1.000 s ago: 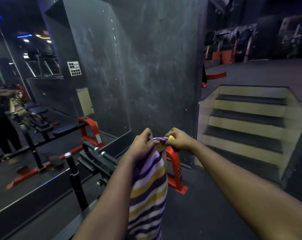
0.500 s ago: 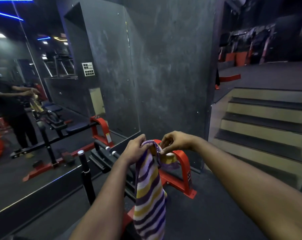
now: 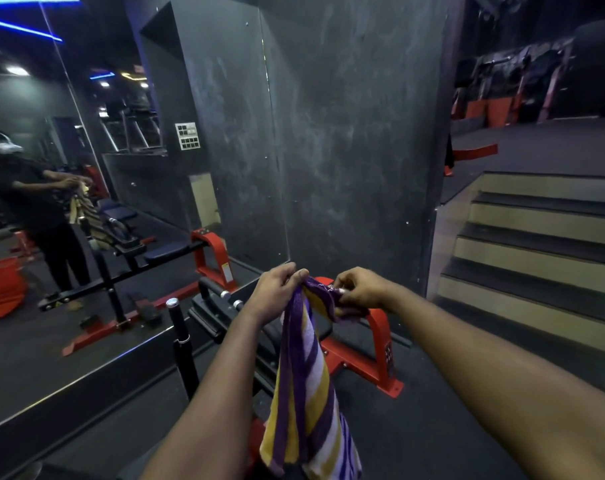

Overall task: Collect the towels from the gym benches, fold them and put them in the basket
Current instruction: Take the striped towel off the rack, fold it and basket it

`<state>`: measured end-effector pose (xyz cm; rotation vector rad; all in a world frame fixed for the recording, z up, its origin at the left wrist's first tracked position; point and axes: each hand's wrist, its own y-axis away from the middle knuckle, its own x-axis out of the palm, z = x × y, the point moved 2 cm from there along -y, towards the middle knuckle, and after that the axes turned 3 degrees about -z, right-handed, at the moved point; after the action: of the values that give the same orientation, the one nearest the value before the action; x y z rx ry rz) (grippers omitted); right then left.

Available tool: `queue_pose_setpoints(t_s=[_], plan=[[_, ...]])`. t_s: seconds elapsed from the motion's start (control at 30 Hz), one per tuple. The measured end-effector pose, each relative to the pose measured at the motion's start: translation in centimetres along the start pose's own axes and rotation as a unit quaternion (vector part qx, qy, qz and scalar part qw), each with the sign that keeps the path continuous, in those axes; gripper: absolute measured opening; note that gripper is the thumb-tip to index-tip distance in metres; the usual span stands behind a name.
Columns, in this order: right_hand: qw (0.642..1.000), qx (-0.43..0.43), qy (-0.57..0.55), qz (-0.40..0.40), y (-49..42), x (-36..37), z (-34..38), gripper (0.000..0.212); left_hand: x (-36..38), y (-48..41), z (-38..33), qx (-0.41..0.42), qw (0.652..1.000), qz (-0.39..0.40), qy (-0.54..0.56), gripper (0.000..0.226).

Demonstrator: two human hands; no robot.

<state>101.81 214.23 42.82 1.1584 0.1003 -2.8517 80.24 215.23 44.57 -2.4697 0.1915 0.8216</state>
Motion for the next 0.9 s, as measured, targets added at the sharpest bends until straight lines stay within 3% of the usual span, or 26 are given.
queue_pose_setpoints(t_s=[0.07,0.13,0.23,0.3,0.43,0.53,0.63,0.77,0.9], plan=[[0.994,-0.022,-0.013,-0.106,-0.2,-0.5,0.7,0.020,0.0,0.2,0.1,-0.019,1.000,0.002,0.005,0.046],[0.985,-0.070,-0.028,-0.157,-0.4,-1.4,2.4,0.025,0.3,0.5,0.3,-0.056,0.998,0.014,0.025,0.039],[0.985,-0.132,-0.017,-0.108,-0.5,-2.2,5.3,0.021,1.4,1.0,-0.1,-0.104,0.984,0.071,0.125,0.021],[0.987,-0.145,0.037,-0.052,-0.4,-1.9,6.4,0.019,2.1,1.0,-0.4,-0.091,0.982,0.089,0.141,0.008],[0.986,-0.136,-0.006,-0.092,-0.1,-2.0,5.8,0.020,3.0,1.2,-1.3,-0.066,0.982,0.060,0.165,0.016],[0.986,-0.137,-0.018,-0.098,0.3,-2.6,5.5,0.018,3.9,1.1,-1.2,-0.053,0.994,0.025,0.094,0.015],[0.978,-0.155,-0.028,-0.137,0.4,-3.3,5.5,0.016,5.3,1.1,-0.2,-0.052,0.997,0.040,0.027,0.021],[0.946,-0.145,-0.024,-0.288,0.0,-5.6,4.3,0.013,6.7,2.0,2.2,-0.080,0.992,0.077,-0.057,0.030],[0.898,-0.058,0.018,-0.435,0.4,-9.3,1.8,0.021,6.2,2.9,7.1,-0.177,0.967,0.090,-0.160,0.029]])
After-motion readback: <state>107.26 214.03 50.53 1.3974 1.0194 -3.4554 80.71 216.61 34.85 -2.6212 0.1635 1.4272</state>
